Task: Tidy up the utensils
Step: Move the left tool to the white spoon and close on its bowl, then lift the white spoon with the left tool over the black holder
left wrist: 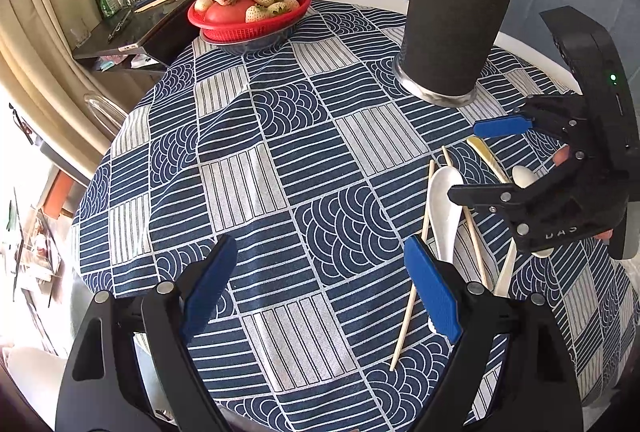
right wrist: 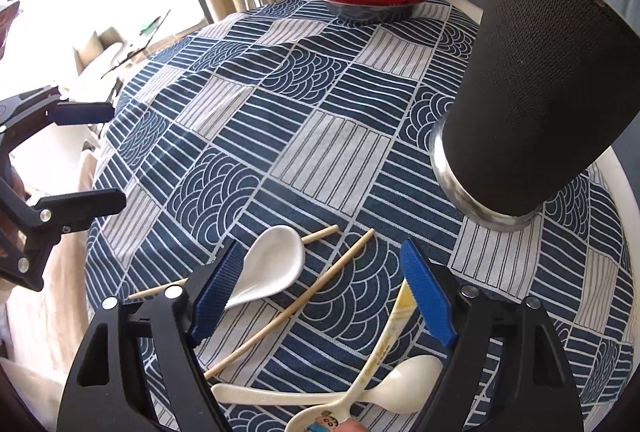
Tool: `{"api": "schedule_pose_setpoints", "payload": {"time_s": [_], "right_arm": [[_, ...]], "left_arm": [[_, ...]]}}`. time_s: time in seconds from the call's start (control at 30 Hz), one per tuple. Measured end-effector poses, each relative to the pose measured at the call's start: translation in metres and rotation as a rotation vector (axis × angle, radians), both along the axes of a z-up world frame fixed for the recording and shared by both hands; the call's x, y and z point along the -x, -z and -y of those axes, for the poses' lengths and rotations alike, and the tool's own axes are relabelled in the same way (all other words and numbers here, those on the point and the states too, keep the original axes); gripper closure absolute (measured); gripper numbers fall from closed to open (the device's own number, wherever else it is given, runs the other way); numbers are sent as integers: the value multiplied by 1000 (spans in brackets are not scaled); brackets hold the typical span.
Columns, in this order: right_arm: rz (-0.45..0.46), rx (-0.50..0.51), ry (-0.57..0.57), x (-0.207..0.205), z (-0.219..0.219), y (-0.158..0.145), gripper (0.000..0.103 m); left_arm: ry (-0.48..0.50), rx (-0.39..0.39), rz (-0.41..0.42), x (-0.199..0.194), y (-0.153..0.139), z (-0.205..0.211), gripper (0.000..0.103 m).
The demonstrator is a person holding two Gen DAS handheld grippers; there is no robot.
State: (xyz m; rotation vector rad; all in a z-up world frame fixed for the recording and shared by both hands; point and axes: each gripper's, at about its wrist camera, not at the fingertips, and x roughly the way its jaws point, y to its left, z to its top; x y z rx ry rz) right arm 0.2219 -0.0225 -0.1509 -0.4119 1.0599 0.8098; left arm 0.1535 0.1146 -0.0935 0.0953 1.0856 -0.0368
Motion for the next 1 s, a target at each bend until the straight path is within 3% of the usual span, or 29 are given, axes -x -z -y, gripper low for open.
{"api": "schedule_pose_setpoints", "payload": {"time_s": [0.03, 0.1, 0.17, 0.37, 0.57, 0.7, 0.83, 1.0], "right_arm": [[-9, 2, 2, -1, -1, 3, 30], [-34, -4, -1, -3, -2, 8, 48], [-74, -13, -17, -3, -5, 13, 96], [-98, -90, 41, -6, 4, 6, 98], [-89, -141, 89, -10, 10, -7, 99], [-75, -173, 94, -8, 9, -19, 98], [-55, -196, 84, -6, 6, -32, 98], [-53, -246, 88, -4, 5, -45, 98]], "left_arm": [[-1, 3, -3, 0, 1, 0, 19], [-1, 4, -10, 0, 4, 0, 19], [3, 2, -20, 1, 7, 0, 19], [11, 11, -40, 2, 12, 1, 19], [35, 101, -68, 3, 19, 10, 19], [71, 103, -79, 2, 26, 24, 19], [74, 135, -110, -3, 30, 30, 31], [92, 174, -130, -5, 35, 36, 57]]}}
